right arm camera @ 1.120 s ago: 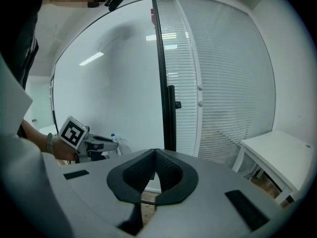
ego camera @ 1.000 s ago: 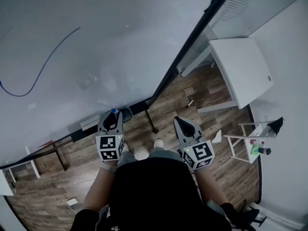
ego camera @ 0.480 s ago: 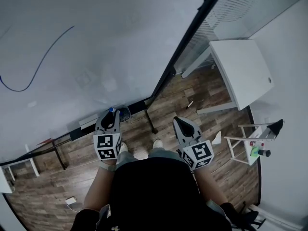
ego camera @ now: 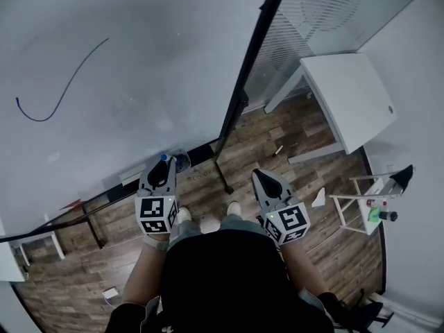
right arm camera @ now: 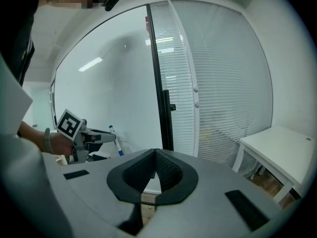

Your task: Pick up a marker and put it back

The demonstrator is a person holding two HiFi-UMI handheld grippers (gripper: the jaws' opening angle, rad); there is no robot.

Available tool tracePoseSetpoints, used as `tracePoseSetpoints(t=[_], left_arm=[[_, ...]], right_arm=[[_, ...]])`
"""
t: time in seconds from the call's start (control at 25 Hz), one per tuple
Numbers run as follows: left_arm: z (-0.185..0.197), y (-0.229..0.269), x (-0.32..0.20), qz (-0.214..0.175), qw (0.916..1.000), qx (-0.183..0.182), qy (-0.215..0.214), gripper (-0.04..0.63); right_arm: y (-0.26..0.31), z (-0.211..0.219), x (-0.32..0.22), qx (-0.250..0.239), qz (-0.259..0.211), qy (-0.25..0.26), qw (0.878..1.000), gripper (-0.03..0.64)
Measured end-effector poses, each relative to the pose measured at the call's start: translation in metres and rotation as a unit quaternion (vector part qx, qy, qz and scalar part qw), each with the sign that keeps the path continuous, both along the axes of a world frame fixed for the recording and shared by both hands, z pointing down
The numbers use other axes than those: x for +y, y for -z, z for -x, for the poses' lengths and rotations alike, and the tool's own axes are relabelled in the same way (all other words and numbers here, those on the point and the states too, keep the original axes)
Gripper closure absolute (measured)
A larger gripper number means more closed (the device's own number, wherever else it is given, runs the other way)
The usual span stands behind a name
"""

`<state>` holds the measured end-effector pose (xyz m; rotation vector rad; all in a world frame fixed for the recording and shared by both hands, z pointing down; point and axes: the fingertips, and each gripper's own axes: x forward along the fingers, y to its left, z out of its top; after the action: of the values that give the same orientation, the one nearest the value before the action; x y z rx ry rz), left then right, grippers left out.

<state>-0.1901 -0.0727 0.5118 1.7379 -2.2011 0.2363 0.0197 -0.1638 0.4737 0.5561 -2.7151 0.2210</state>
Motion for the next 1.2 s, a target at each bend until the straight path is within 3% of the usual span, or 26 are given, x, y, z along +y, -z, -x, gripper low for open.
tracePoseSetpoints(t=[0.36, 0.56, 0.72, 1.2], left_arm=[[-0.028, 0.050, -0.018, -0.034, 0.9973, -0.039, -0.051, 0.515], [-0.052, 0.069, -0.039, -0.044, 0.9918, -0.073, -0.095, 0.515], [-0.074, 0.073, -0.058, -0.050, 0.9870, -0.074, -0.133, 0.515], [-0.165, 0.069, -0.110, -0.057, 0.9596, -0.058, -0.269, 0.515]], right_arm=[[0.008, -0.029, -0.002, -0.014, -0.002, -0.043, 0.999, 0.589], [0.014, -0.051, -0.006, -0.021, -0.007, -0.075, 0.997, 0.589], [0.017, -0.071, -0.011, -0.025, -0.012, -0.105, 0.994, 0.589], [0.023, -0.152, -0.013, -0.027, -0.021, -0.218, 0.975, 0.589]])
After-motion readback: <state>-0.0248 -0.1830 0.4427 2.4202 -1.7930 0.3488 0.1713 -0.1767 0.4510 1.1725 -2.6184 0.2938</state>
